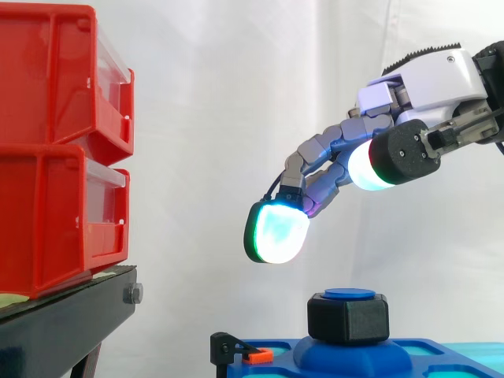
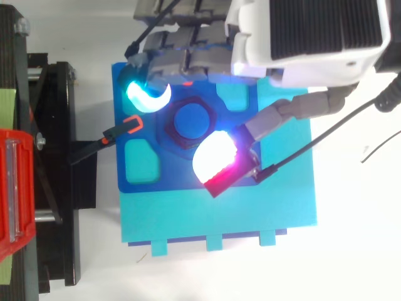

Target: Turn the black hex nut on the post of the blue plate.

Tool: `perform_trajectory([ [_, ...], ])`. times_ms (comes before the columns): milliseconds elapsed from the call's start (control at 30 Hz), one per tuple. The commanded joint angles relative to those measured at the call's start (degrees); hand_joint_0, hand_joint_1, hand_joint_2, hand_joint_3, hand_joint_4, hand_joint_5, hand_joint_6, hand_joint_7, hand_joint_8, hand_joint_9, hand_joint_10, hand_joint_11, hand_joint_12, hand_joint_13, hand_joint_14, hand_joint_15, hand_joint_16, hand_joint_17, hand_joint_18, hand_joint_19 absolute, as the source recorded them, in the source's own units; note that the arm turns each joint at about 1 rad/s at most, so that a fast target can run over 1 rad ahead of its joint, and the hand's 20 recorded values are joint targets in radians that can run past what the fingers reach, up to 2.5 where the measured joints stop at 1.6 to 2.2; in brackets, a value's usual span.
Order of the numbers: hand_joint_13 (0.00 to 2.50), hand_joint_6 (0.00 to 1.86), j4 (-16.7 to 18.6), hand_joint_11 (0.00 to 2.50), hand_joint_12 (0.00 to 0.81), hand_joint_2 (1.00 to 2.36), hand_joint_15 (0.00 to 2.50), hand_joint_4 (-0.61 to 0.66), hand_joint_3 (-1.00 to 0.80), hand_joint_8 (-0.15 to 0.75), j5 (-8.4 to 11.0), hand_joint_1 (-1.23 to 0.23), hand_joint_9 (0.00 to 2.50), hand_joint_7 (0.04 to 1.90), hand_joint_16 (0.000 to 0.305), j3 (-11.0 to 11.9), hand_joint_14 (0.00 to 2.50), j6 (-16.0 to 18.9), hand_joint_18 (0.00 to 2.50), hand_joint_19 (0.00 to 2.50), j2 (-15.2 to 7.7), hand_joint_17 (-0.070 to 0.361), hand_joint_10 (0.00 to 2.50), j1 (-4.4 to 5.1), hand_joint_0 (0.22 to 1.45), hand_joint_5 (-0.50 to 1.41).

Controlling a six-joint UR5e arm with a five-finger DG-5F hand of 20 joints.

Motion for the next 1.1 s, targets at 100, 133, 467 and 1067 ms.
perform_trajectory([
  [100, 0.33, 0.5, 0.76, 0.0, 0.223, 1.0, 0.05, 0.27, -0.5, 0.269, 3.03, -0.32, 0.45, 0.75, 0.021, -1.34, 0.0, 0.33, 0.05, 0.28, -0.01, 0.046, 0.0, 2.62, 0.52, -0.19],
  [133, 0.33, 0.5, 1.12, 0.0, 0.224, 1.0, 0.05, 0.27, -0.5, 0.269, 3.73, -0.32, 0.45, 0.75, 0.021, -2.13, 0.0, 0.51, 0.05, 0.28, -0.01, 0.047, 0.0, 3.06, 0.52, -0.19],
  [467, 0.33, 0.5, 4.1, 0.0, 0.224, 1.0, 0.04, 0.26, -0.5, 0.268, 5.75, -0.32, 0.45, 0.75, 0.02, -4.15, 0.0, 1.83, 0.03, 0.29, -0.01, 0.046, 0.0, 4.73, 0.52, -0.19],
  [1067, 0.34, 0.5, 4.37, 0.0, 0.225, 1.0, 0.06, 0.27, -0.5, 0.269, 5.93, -0.32, 0.45, 0.76, 0.02, -4.94, 0.0, 1.83, 0.02, 0.28, -0.01, 0.045, 0.0, 4.81, 0.52, -0.19],
])
